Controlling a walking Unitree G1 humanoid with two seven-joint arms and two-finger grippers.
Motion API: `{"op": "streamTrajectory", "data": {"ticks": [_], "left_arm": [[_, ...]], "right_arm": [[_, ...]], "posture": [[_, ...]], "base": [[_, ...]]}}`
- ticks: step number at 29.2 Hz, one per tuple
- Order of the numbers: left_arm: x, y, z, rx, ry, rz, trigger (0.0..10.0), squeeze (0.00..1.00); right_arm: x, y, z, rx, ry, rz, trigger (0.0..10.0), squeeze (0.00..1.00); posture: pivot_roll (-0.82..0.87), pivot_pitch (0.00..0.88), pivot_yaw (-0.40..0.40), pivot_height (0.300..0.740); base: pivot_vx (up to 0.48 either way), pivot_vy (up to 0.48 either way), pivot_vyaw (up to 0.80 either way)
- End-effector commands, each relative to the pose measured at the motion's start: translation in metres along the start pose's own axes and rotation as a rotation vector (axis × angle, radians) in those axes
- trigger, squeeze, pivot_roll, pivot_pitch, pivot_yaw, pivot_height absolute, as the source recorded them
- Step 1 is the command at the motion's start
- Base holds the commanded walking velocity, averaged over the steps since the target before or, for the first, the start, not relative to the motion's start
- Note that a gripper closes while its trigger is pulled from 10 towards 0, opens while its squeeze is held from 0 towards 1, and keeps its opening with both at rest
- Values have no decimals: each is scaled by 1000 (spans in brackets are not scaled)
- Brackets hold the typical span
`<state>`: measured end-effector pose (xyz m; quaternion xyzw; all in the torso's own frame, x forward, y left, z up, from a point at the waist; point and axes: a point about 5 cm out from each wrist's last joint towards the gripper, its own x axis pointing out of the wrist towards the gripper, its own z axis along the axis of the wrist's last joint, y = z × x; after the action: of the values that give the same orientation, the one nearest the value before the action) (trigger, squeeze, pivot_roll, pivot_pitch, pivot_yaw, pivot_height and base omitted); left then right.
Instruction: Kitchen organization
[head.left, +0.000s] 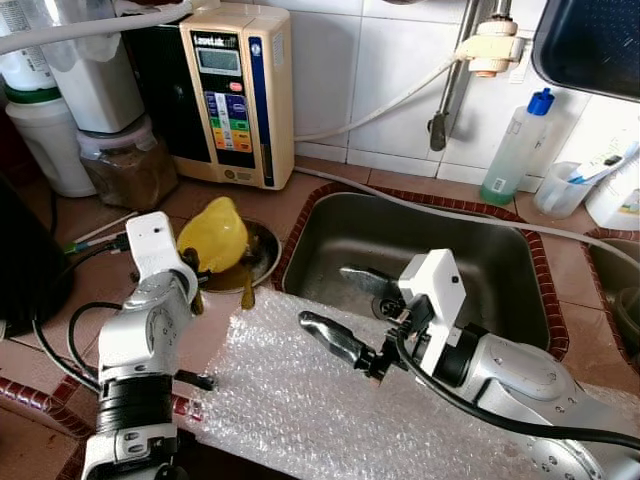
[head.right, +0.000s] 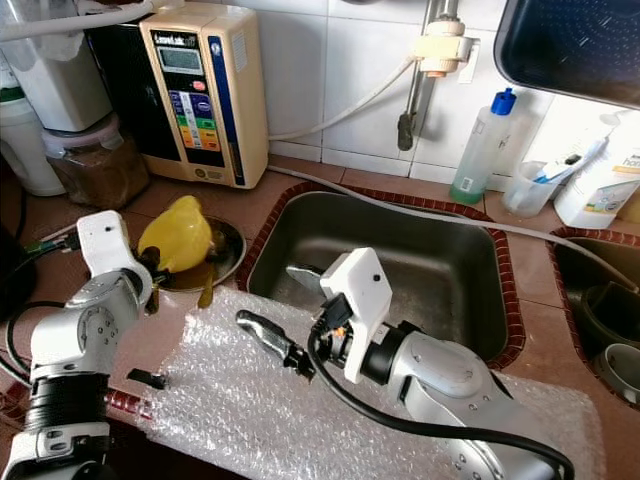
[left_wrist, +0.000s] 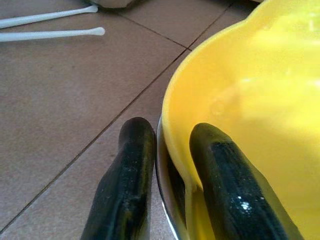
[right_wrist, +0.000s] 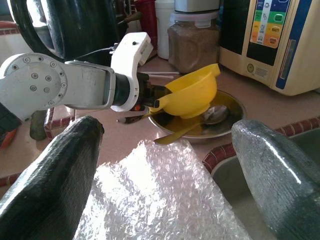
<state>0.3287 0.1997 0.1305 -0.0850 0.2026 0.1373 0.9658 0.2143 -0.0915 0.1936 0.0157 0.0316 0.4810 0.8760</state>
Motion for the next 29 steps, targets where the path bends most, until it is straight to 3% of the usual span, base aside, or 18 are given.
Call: {"op": "streamTrajectory", "data": {"ticks": [1, 7, 18, 26, 29], "left_arm": [[-1, 7, 0, 17, 1, 31, 0, 0], [-1, 12, 1, 36, -1, 39, 0, 0], [-4, -5, 6, -5, -37, -67, 0, 0], [-6, -4, 18, -3, -112, -65, 0, 0], [-11, -6, 29, 14, -194, -75, 0, 0]], "right_arm": [[1, 0, 3, -17, -8, 10, 10000, 0], [1, 1, 1, -17, -4, 9, 10000, 0], [2, 0, 0, -16, -1, 11, 10000, 0], [1, -3, 1, -22, -3, 1, 10000, 0], [2, -5, 1, -20, -9, -6, 10000, 0]], "posture": [[-26, 0, 18, 740], [-23, 0, 15, 740], [-27, 0, 14, 740], [-22, 0, 8, 740], [-20, 0, 6, 740]], "base": [[0, 0, 0], [0, 0, 0], [0, 0, 0], [0, 0, 0], [0, 0, 0]]}}
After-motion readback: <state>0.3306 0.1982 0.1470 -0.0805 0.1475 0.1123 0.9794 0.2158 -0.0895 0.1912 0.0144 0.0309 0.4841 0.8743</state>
